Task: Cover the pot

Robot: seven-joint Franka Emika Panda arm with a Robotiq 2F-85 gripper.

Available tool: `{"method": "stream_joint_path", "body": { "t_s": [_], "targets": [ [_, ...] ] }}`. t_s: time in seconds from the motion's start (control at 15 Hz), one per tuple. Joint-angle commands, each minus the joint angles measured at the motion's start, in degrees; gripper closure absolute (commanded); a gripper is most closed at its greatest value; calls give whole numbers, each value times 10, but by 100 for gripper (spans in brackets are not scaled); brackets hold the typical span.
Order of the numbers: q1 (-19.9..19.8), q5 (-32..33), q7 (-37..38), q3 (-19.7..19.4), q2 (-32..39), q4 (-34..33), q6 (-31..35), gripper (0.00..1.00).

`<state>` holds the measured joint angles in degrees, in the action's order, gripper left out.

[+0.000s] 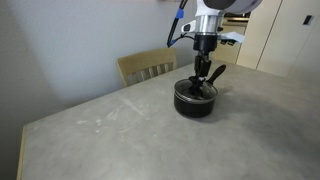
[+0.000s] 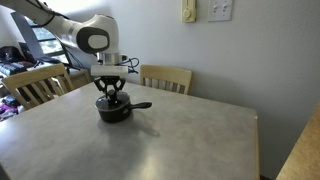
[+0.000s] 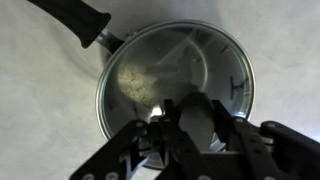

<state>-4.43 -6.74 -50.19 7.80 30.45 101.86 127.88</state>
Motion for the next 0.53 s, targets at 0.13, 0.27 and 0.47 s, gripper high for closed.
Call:
{"method": "stream_joint_path", "body": {
  "t_s": [0.13,0.27,0.47],
  "targets": [
    [-6,-9,-1,7,-12,9,-8,14],
    [-6,-9,0,7,-13,9,-7,2],
    [-6,-9,-2,8,-20,11,-6,0]
  ]
}}
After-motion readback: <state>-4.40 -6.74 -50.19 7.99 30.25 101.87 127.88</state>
